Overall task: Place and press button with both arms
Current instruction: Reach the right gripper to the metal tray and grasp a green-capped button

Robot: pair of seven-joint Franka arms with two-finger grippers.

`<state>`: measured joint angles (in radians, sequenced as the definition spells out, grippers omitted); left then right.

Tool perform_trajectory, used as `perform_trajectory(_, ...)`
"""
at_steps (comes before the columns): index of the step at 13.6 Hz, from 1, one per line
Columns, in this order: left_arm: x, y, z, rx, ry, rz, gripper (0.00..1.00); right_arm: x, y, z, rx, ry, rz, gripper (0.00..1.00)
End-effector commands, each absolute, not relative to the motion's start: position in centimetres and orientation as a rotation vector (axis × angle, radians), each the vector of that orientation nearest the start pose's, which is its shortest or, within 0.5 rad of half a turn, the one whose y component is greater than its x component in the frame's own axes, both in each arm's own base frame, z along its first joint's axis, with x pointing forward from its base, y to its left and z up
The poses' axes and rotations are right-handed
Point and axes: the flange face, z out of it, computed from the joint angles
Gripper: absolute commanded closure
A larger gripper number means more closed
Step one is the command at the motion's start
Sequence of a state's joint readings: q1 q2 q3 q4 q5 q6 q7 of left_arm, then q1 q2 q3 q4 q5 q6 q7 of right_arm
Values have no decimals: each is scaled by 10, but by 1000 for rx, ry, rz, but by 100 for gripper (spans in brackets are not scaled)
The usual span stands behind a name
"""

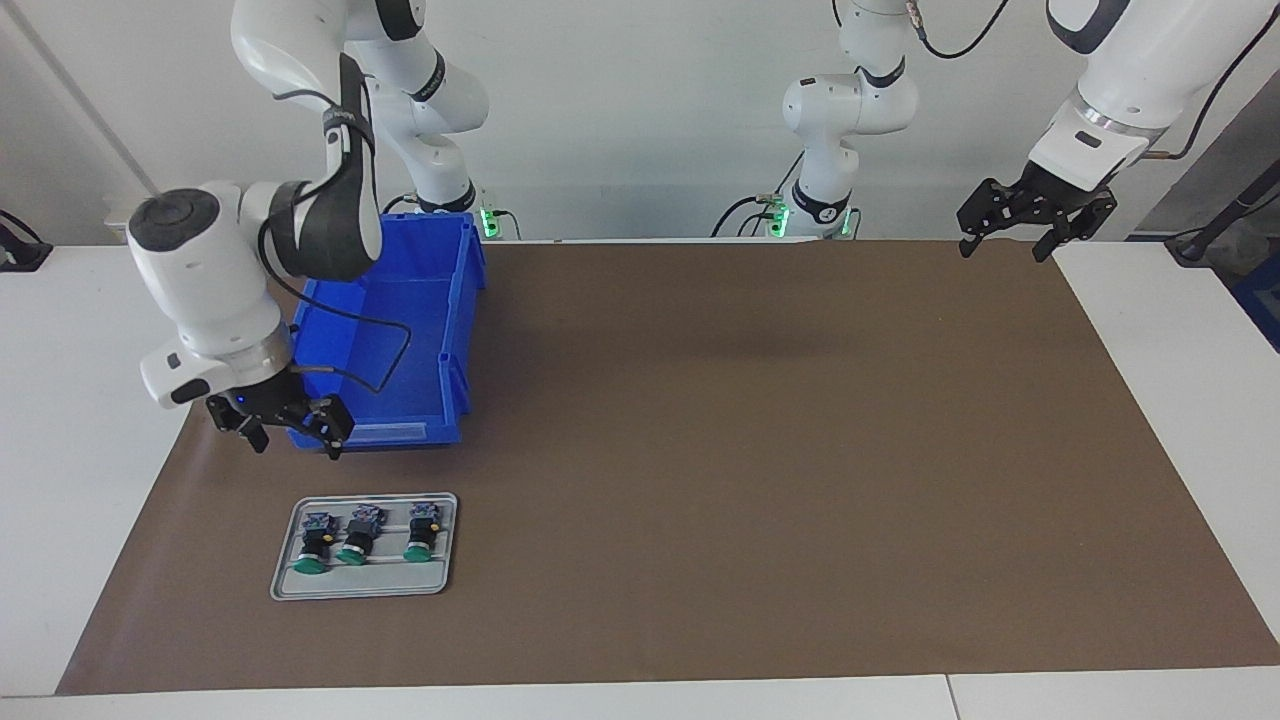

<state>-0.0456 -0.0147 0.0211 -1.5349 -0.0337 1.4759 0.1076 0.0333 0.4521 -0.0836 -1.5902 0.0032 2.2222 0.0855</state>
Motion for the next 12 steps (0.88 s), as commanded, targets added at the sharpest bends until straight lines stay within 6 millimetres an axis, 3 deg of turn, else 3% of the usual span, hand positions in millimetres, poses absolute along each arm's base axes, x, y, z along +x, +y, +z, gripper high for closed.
perform_trajectory(1, 533, -15, 642, -3155, 194, 76, 0, 704, -8, 377, -3119, 158, -305, 0)
perform_trajectory(4, 533, -15, 642, -3155, 194, 76, 0, 700, -7, 327, -3132, 86, -294, 0)
perform_trajectory(9, 533, -15, 642, -3155, 194, 76, 0, 698, -18, 319, -3137, 93, -283, 3)
perform_trajectory(12, 533, -15, 642, -3155, 194, 76, 0, 694, -18, 299, -3139, 92, -290, 16)
